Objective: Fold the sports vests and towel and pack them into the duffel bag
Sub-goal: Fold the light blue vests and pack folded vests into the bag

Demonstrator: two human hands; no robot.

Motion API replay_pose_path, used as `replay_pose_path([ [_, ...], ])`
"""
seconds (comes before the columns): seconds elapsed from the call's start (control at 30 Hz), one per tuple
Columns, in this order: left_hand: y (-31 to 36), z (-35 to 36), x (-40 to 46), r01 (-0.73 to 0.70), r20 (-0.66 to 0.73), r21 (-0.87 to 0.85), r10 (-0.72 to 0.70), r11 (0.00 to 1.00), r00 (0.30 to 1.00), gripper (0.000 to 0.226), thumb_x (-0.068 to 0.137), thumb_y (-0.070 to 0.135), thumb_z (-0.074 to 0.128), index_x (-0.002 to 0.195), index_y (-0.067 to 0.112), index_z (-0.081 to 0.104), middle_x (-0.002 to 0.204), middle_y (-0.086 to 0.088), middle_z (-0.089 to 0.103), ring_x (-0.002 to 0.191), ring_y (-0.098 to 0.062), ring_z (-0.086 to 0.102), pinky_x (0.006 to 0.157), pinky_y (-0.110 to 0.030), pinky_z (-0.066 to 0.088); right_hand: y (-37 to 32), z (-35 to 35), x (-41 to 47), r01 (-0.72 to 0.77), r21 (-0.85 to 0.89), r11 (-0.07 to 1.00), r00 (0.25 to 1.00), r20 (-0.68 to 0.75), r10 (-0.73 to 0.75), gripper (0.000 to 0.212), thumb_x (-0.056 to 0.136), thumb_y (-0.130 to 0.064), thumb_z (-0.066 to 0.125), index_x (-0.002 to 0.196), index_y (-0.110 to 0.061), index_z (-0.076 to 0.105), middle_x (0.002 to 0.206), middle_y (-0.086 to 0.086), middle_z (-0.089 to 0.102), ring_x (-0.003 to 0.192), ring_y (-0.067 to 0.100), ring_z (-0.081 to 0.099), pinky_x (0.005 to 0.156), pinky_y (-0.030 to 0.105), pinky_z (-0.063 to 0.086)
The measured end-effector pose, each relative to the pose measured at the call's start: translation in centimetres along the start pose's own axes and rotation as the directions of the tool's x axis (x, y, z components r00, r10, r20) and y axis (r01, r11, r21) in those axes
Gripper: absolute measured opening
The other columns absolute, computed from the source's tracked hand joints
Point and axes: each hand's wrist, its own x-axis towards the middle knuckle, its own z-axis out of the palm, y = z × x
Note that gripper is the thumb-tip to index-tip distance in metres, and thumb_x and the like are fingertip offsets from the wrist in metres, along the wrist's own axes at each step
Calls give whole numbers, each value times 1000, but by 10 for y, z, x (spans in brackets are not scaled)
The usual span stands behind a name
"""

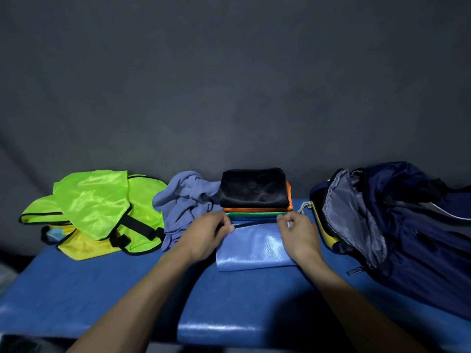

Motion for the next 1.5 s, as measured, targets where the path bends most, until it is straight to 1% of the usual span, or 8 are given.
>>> replay_pose_path([
  [0.33, 5, 32, 21, 193, -251, 48, -175, 980, 952, 34, 101, 39, 57, 73, 21, 54, 68, 6, 57, 71, -19, 58, 63, -38, 47, 5, 4, 12, -50, -104, 993, 995, -92, 40, 27, 104, -42, 50, 94, -18, 56, 71, 1, 61, 68, 21, 58, 58, 37, 44],
  [0.47, 6, 28, 23, 195, -219, -29, -197, 980, 956, 37, 100, 37, 61, 66, 27, 52, 64, 9, 56, 66, -11, 54, 60, -32, 36, 7, 2, 15, -41, -165, 986, 997, -72, 29, 26, 104, -40, 49, 93, -18, 56, 75, -1, 61, 70, 22, 57, 58, 34, 36],
  [0.57, -1, 12, 20, 103, -73, -184, -118, 977, 990, 25, 100, 31, 64, 76, 25, 67, 75, 11, 65, 73, -4, 59, 65, -21, 41, 10, 2, 18, -40, -146, 988, 997, -71, 29, 27, 104, -36, 50, 90, -14, 57, 73, 2, 62, 68, 23, 57, 59, 35, 37],
  [0.73, -8, 5, 9, 26, -54, -130, -33, 991, 998, 17, 101, 20, 62, 87, 15, 71, 85, 9, 69, 81, -5, 62, 69, -17, 43, 10, 4, 19, -55, -97, 994, 995, -87, 47, 27, 104, -32, 50, 90, -10, 57, 74, 3, 61, 72, 26, 58, 61, 35, 36],
  [1.0, 7, 10, 12, 198, -253, -193, -244, 961, 936, 32, 104, 29, 56, 75, 19, 65, 70, 7, 66, 71, -14, 61, 65, -28, 38, 8, 4, 19, -55, -113, 992, 994, -100, 44, 28, 105, -30, 48, 88, -9, 53, 69, 2, 57, 60, 16, 45, 60, 36, 32],
  [1.2, 16, -5, -2, 402, -64, -66, -405, 913, 912, 46, 93, 61, 60, 76, 18, 60, 71, 6, 66, 70, -10, 60, 62, -30, 42, 8, 4, 20, -53, -126, 991, 995, -92, 42, 27, 105, -28, 47, 88, -8, 52, 72, 3, 57, 64, 22, 47, 61, 36, 33],
  [1.3, 18, 2, -5, 420, -52, -138, -430, 897, 902, 35, 92, 52, 68, 77, 21, 62, 73, 9, 67, 74, -11, 64, 68, -28, 47, 8, 3, 19, -46, -131, 990, 995, -97, 33, 25, 105, -28, 48, 92, -7, 54, 77, 4, 60, 66, 24, 48, 63, 35, 34],
  [1.5, 24, 8, -1, 430, -163, -249, -476, 867, 864, 33, 95, 36, 70, 71, 18, 56, 61, 9, 55, 60, -6, 51, 50, -12, 36, 6, 3, 17, -30, -138, 990, 995, -101, 16, 24, 105, -27, 48, 94, -6, 54, 71, 1, 54, 64, 24, 47, 61, 36, 35],
])
